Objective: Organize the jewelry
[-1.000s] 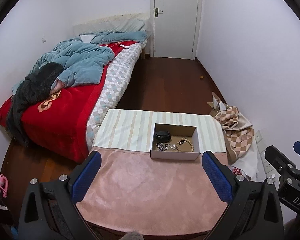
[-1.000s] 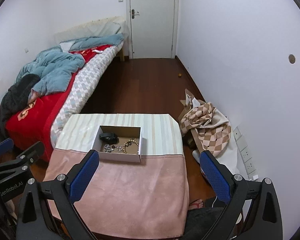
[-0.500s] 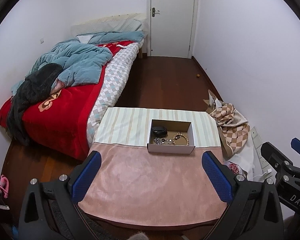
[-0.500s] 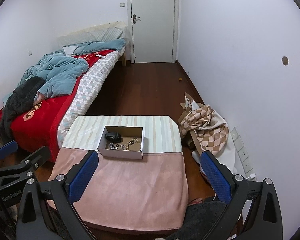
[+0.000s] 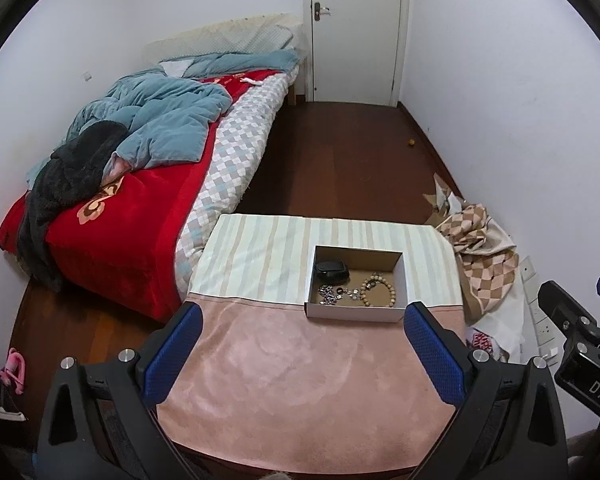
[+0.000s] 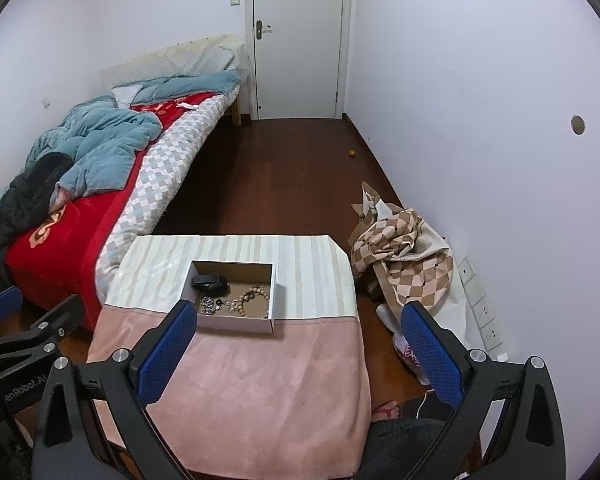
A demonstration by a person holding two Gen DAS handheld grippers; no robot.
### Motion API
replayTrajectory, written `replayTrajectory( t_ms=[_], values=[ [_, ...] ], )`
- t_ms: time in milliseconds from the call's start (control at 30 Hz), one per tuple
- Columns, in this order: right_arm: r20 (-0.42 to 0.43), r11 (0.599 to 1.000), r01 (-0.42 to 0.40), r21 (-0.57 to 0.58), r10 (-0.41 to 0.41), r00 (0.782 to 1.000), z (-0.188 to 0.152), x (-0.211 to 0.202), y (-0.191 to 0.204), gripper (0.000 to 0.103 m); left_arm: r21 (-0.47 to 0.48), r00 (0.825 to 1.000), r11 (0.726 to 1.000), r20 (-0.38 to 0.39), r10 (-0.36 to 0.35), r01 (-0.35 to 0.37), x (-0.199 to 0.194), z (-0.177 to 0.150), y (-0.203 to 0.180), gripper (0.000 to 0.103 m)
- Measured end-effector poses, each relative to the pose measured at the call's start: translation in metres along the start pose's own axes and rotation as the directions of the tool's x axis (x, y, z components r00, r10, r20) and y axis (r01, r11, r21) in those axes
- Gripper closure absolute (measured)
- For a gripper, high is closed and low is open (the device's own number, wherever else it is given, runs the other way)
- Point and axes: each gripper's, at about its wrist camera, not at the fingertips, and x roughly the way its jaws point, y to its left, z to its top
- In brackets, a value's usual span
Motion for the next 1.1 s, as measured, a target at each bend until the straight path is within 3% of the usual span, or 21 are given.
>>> replayTrajectory(
  t_ms=[500,1100],
  values=[
    [-0.127,1.0,0.006,-0.022,-0.009,0.992,0.01,0.072,0.009,0.0,0.014,0.998,1.0,-0.066,0.016,-0.015,0.042,0.015,-0.003,0.0],
    [-0.136,0.999,0.008,-0.039,-0.014,0.991,0.007,0.072,0.016,0.0,-0.011,0.997,1.0,-0.075,0.009,-0.01,0.046,0.011,0.003,0.0]
  ],
)
